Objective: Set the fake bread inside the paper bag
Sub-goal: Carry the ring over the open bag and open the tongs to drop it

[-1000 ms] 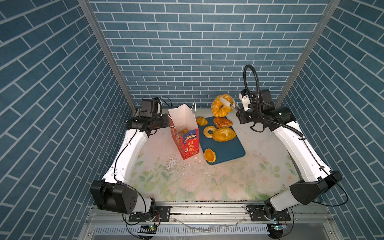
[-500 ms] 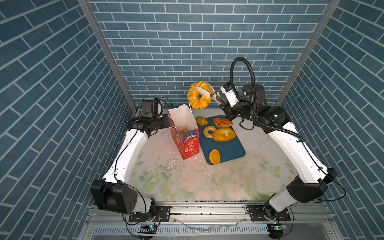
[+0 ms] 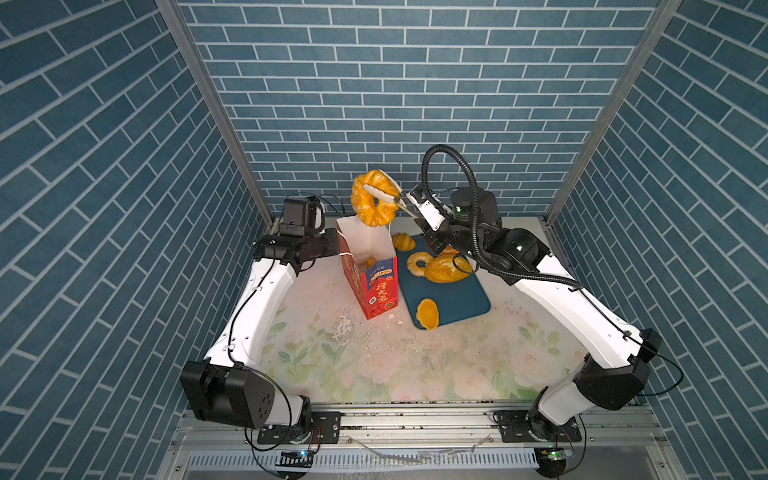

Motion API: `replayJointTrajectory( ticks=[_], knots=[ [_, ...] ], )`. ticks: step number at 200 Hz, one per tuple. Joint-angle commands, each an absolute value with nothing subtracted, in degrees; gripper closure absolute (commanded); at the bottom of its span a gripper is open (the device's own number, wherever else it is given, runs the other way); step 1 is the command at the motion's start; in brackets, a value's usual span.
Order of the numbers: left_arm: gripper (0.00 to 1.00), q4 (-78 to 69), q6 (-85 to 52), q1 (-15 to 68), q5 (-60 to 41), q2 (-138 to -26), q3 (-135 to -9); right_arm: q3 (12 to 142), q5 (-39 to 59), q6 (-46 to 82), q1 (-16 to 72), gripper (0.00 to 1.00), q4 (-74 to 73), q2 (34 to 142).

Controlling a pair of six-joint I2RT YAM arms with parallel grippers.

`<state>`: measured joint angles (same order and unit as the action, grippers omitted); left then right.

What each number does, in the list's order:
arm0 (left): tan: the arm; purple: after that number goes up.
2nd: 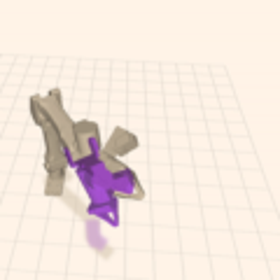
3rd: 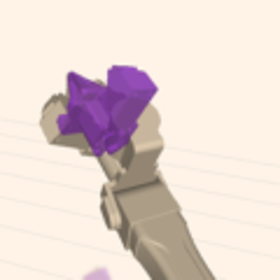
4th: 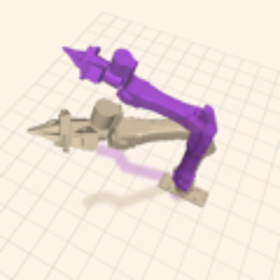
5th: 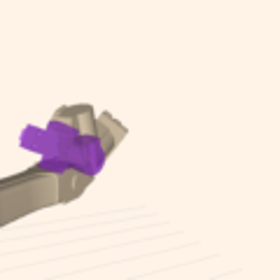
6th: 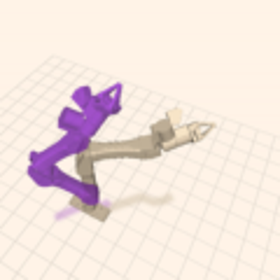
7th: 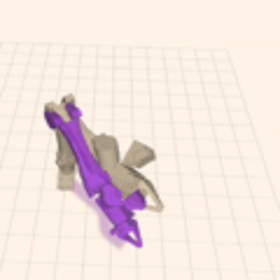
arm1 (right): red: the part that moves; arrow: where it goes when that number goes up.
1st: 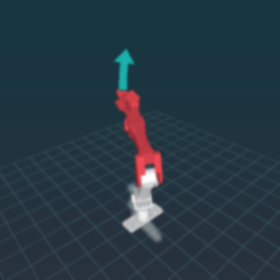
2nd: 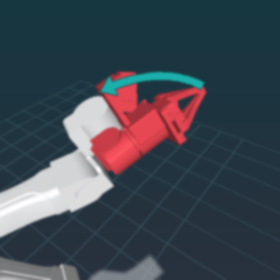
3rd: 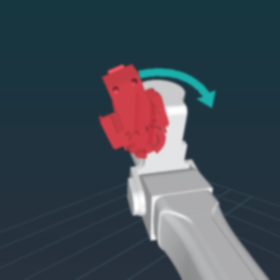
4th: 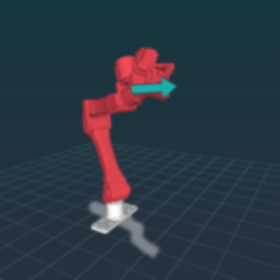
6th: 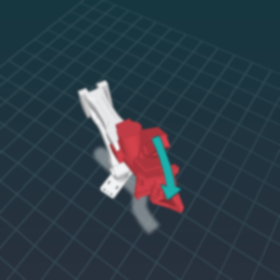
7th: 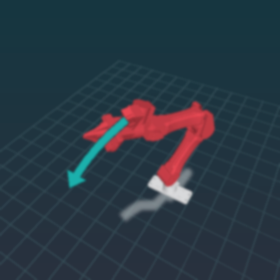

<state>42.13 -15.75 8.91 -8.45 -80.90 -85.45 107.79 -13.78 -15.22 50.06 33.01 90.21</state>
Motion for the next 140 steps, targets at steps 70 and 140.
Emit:
replayJointTrajectory(
  ticks=[70,140],
  knots=[
    [0.86,41.5,-16.4,8.7,-9.0,-78.7,-84.3,111.1,-13.2,-18.8,52.7,0.83,30.4,91.6],
    [0.86,41.7,-16.5,8.7,-9.0,-78.6,-84.4,109.1,-20.1,-20.5,55.2,0.81,34.5,96.1]
  ],
)
